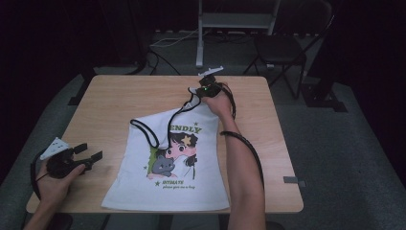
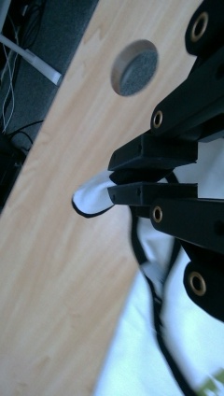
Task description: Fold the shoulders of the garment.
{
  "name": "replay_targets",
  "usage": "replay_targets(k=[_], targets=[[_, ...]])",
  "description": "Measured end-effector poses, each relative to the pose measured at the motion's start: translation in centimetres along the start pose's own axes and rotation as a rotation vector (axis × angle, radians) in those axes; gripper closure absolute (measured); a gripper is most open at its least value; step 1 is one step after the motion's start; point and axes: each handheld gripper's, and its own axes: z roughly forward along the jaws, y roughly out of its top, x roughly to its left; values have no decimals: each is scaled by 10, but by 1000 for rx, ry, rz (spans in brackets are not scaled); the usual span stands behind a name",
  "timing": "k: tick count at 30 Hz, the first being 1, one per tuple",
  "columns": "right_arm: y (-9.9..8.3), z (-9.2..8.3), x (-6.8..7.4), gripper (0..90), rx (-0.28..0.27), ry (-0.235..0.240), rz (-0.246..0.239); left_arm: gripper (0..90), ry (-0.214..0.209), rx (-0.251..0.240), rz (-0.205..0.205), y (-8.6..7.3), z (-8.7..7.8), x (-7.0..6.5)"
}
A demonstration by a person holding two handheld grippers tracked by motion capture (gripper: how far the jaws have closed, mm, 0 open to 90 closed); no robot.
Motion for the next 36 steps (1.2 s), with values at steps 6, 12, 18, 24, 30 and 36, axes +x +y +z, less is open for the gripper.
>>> replay_targets(k=[6,12,18,24,30,36], targets=[[-17,-19,22,826,-31,9,-42,221,5,0,7,0,0,0],[-34,-29,41,826,-40,26,-77,221,6,1,14,0,-1,-1],[-45,-35,60,824,-36,26,-102,221,9,-1,12,-1,-1,-2],[-56,-40,71,823,-34,40,-102,221,8,-1,5,-1,-2,-1],[-64,-43,82,823,-32,59,-117,221,13,3,14,-1,-1,-2],[-73,-50,88,821,-33,79,-133,221,19,4,12,-1,-1,-2]])
